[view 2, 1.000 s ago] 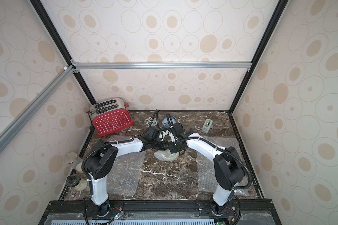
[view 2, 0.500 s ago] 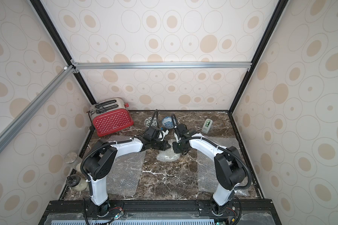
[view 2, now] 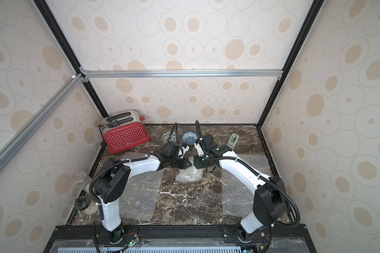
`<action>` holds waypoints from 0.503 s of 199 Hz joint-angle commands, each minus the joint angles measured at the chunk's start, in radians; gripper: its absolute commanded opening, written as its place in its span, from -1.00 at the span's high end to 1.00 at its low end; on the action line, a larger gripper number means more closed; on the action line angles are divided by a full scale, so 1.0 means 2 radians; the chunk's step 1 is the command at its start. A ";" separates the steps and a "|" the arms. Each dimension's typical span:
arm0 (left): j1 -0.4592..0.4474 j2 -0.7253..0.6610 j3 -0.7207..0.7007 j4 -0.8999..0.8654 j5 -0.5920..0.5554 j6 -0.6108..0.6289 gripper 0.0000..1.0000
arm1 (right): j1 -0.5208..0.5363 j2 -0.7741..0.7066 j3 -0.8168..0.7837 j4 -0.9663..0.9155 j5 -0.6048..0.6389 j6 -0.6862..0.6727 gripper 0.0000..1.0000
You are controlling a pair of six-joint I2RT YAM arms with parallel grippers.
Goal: Wrap bowls in bubble wrap
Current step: Wrap the bowl in bubble wrap.
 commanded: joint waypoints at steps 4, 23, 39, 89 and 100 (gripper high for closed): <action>-0.003 -0.016 0.000 -0.008 -0.006 0.008 0.85 | 0.004 0.032 0.006 0.030 -0.012 -0.004 0.42; -0.003 -0.013 -0.001 -0.007 -0.007 0.007 0.86 | 0.005 0.059 0.012 0.046 -0.005 -0.001 0.42; -0.003 -0.013 -0.004 -0.005 -0.008 0.006 0.86 | 0.005 0.087 0.011 0.057 -0.008 0.002 0.43; -0.001 -0.044 -0.016 -0.021 -0.054 0.016 0.79 | 0.007 0.136 -0.023 0.072 0.017 0.023 0.45; 0.001 -0.060 -0.020 -0.027 -0.070 0.019 0.76 | 0.007 0.138 -0.029 0.073 0.019 0.025 0.46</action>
